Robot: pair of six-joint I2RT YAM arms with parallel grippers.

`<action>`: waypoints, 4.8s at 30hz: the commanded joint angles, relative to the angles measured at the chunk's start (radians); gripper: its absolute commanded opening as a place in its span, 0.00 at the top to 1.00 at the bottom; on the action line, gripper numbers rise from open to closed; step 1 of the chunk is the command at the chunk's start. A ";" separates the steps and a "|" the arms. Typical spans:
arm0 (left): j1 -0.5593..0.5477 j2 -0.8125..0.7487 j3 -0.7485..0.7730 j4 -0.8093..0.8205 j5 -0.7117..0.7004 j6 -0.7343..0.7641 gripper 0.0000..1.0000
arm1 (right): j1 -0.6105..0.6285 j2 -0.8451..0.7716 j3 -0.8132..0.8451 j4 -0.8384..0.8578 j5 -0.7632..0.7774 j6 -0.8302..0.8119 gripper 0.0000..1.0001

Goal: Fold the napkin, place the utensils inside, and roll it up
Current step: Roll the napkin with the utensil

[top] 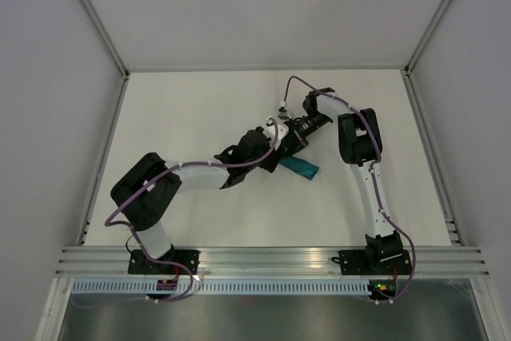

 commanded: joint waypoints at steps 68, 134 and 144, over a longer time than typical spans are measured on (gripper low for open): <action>0.015 0.425 0.621 -0.960 0.730 0.551 0.98 | -0.221 -0.883 -0.805 1.017 0.461 0.183 0.38; 0.258 -0.004 0.324 -0.253 0.642 0.091 0.37 | 0.258 -0.967 -1.128 0.807 0.564 -0.431 0.92; 0.246 -0.232 -0.098 0.192 0.412 0.022 0.33 | 0.115 -0.588 -0.751 0.361 0.374 -0.569 0.94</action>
